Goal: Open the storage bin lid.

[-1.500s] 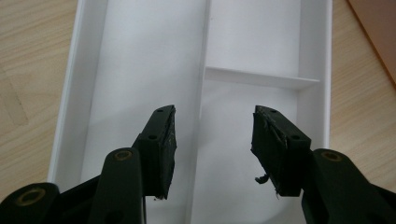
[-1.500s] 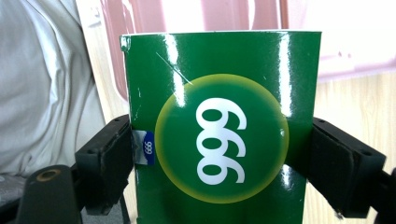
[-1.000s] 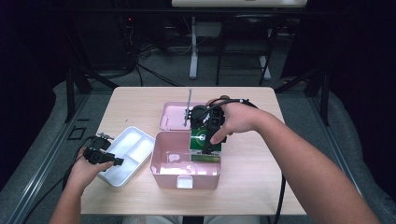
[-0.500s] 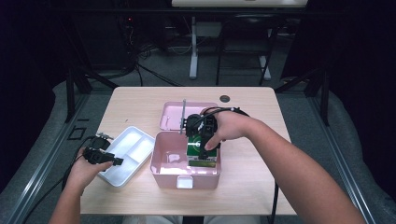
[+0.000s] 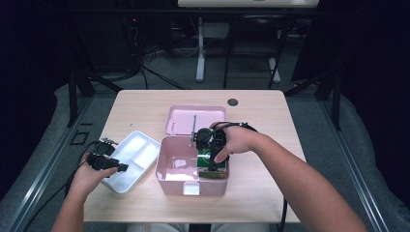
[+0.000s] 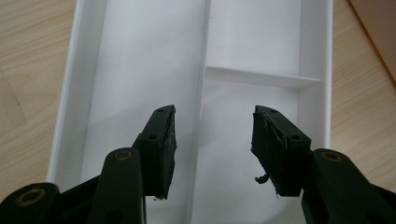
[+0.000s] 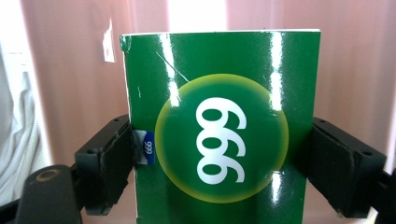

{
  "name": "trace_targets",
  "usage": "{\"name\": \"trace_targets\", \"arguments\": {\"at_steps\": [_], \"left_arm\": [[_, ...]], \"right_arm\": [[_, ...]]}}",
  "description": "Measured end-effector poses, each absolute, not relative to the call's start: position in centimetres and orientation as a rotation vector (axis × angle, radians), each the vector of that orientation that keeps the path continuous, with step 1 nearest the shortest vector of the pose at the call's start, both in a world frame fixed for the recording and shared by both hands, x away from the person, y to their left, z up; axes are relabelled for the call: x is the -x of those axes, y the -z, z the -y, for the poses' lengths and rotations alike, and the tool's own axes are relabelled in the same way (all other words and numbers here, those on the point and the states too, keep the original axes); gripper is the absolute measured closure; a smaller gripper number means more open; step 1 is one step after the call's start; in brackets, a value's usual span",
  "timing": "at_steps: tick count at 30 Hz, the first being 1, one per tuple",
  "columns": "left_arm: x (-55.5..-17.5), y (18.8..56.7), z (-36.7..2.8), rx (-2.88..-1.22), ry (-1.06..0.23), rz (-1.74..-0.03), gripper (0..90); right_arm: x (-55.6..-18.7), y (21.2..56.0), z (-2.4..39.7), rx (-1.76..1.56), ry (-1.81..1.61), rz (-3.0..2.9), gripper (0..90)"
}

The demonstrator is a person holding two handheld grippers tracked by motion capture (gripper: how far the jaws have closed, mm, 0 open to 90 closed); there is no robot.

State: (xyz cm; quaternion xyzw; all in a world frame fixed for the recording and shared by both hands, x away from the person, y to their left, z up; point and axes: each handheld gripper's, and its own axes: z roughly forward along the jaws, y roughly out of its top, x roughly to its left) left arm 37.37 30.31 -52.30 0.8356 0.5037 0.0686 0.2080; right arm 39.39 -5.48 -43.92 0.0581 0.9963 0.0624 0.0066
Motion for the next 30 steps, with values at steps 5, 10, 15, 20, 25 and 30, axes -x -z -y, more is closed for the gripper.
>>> {"name": "trace_targets", "arguments": {"at_steps": [5,10,15,20,25,30], "left_arm": [[-37.4,52.3,-30.3,-2.324,-0.194,-1.402,49.8],[-37.4,52.3,-30.3,-2.325,-0.193,-1.401,49.8],[-37.4,52.3,-30.3,-2.324,-0.194,-1.401,49.8],[-37.3,52.4,-30.2,-2.322,-0.194,-1.401,49.8],[-37.4,52.4,-30.2,-2.329,-0.189,-1.4,49.8],[-37.4,52.4,-30.1,-2.329,-0.189,-1.399,49.8]], "right_arm": [[-39.7,44.6,5.4,-0.185,-0.206,-3.1,15.4],[-39.9,45.0,5.2,-0.193,-0.191,-3.099,15.2],[-40.0,45.4,5.0,-0.186,-0.163,-3.096,15.0],[-40.1,45.9,5.0,-0.204,-0.163,-3.106,14.9],[-40.1,46.4,5.1,-0.214,-0.141,-3.108,14.6],[-40.3,46.6,5.2,-0.246,-0.135,-3.109,14.6]]}}
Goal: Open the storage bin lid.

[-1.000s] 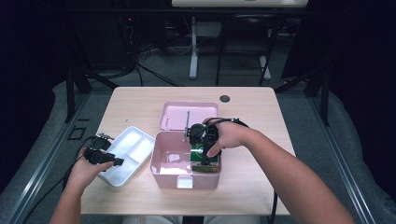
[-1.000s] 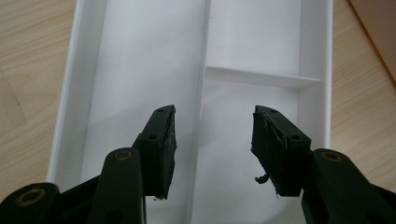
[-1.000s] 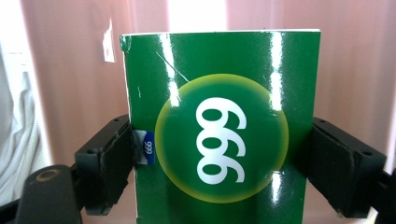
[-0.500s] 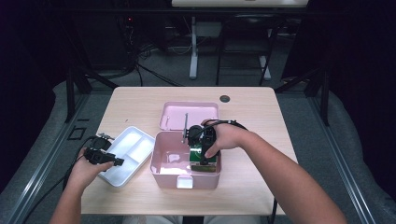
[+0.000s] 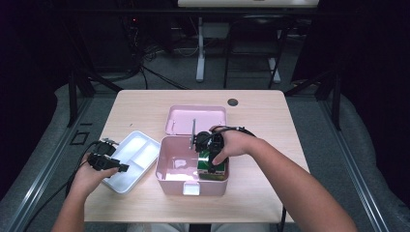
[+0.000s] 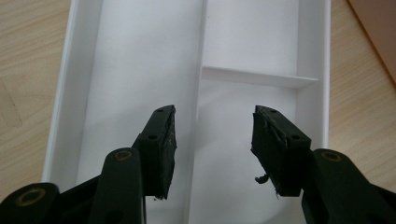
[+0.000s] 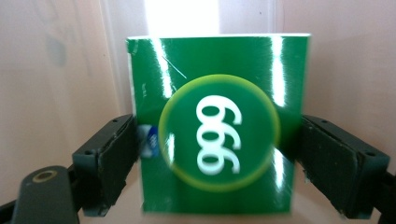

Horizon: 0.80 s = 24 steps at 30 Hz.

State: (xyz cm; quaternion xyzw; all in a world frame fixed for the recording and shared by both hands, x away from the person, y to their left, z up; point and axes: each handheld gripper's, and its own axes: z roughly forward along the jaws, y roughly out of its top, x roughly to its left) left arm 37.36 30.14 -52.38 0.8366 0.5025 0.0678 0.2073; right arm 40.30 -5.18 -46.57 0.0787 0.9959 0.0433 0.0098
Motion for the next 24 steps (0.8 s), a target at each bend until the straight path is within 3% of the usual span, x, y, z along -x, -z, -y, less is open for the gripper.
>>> {"name": "trace_targets", "arguments": {"at_steps": [15,24], "left_arm": [[-37.3,52.4,-30.1,-2.333,-0.19,-1.395,49.8],[-37.4,52.5,-30.1,-2.336,-0.194,-1.4,49.9]], "right_arm": [[-39.5,42.3,6.4,-0.257,-0.21,-3.05,15.3],[-39.2,39.5,9.8,-0.347,-0.265,-2.994,15.5]]}}
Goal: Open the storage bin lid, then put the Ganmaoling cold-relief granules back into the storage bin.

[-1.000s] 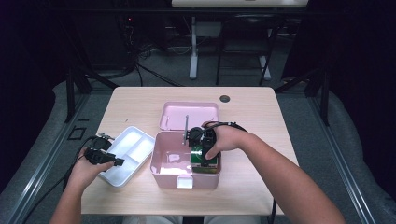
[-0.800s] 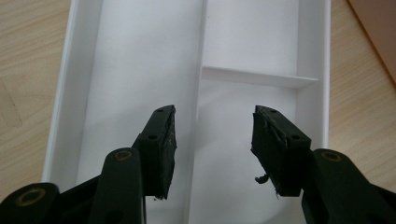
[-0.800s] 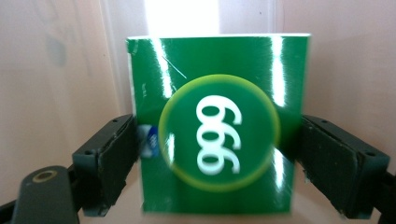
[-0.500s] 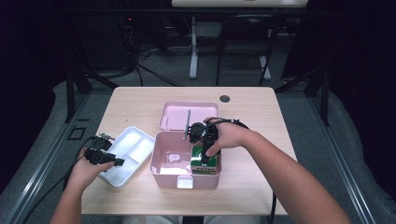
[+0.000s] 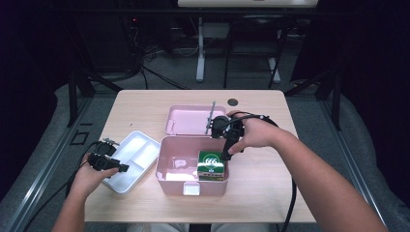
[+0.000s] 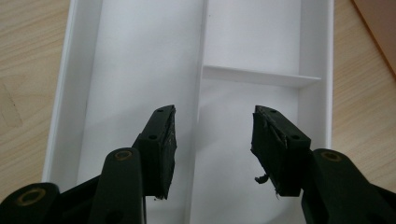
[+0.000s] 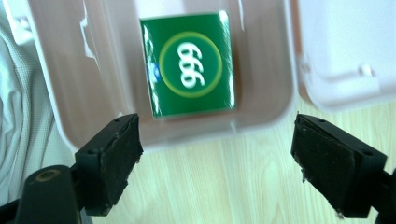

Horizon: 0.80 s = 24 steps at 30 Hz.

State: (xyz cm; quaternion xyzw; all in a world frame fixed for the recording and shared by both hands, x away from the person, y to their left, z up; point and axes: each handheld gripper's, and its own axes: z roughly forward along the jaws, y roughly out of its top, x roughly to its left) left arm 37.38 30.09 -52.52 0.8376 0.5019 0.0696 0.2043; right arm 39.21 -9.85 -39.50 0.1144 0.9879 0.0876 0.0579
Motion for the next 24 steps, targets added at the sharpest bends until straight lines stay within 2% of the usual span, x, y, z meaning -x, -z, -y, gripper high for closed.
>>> {"name": "trace_targets", "arguments": {"at_steps": [10,24], "left_arm": [[-37.4,52.5,-30.2,-2.327,-0.197,-1.405,50.4],[-37.5,52.1,-30.1,-2.334,-0.219,-1.402,51.1]], "right_arm": [[-39.1,39.3,14.6,-0.493,-0.274,-2.955,16.2],[-39.1,43.4,18.6,-0.795,-0.388,-2.882,17.2]]}}
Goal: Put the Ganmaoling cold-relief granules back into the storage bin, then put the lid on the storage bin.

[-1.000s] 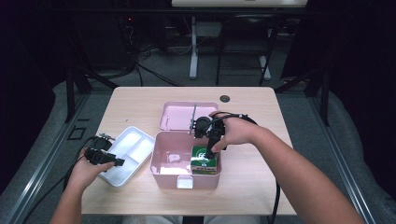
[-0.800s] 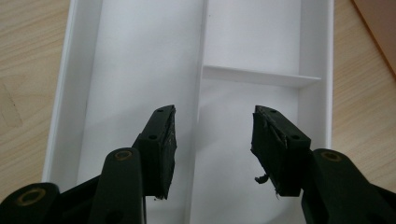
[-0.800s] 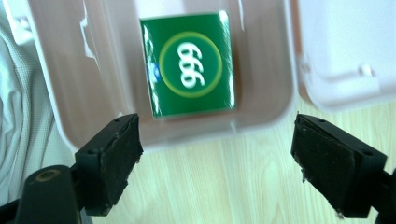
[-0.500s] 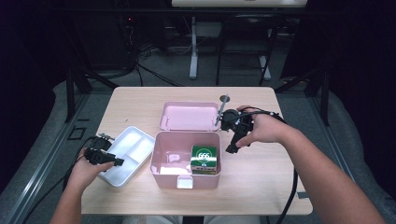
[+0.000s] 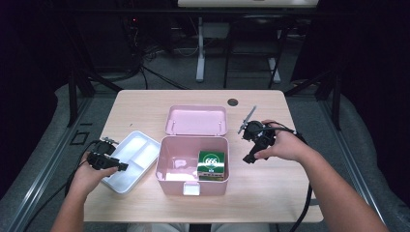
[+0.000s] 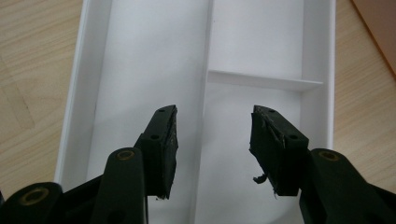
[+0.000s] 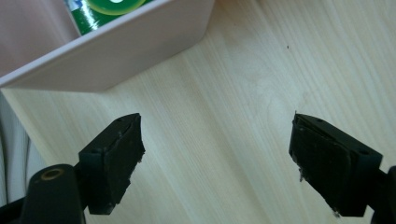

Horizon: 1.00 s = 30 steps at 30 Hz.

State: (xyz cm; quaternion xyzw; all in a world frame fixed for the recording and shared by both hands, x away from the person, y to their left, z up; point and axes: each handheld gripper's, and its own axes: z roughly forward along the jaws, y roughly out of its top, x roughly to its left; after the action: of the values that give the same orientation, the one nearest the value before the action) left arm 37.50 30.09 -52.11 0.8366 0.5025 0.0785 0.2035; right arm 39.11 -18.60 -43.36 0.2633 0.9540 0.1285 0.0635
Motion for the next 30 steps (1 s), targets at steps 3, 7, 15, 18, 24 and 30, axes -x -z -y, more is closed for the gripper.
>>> {"name": "trace_targets", "arguments": {"at_steps": [3,7,15,18,24,30], "left_arm": [[-37.6,52.0,-30.1,-2.339,-0.218,-1.4,51.1],[-37.9,51.8,-30.0,-2.344,-0.223,-1.403,51.1],[-38.4,51.5,-29.5,-2.38,-0.2,-1.381,52.2],[-38.6,51.3,-29.4,-2.413,-0.201,-1.38,57.4],[-38.8,50.9,-29.4,-2.441,-0.233,-1.381,66.2],[-39.2,50.9,-29.2,-2.448,-0.256,-1.412,66.0]], "right_arm": [[-39.0,44.2,19.0,-0.88,-0.41,-2.847,17.2],[-38.8,45.5,19.8,-0.986,-0.451,-2.785,17.2],[-38.0,48.0,21.6,-1.171,-0.514,-2.723,21.0],[-37.4,48.5,22.1,-1.199,-0.578,-2.686,19.7],[-35.8,50.0,22.0,-1.183,-0.622,-2.633,17.5],[-34.9,50.9,22.0,-1.261,-0.762,-2.559,14.4]]}}
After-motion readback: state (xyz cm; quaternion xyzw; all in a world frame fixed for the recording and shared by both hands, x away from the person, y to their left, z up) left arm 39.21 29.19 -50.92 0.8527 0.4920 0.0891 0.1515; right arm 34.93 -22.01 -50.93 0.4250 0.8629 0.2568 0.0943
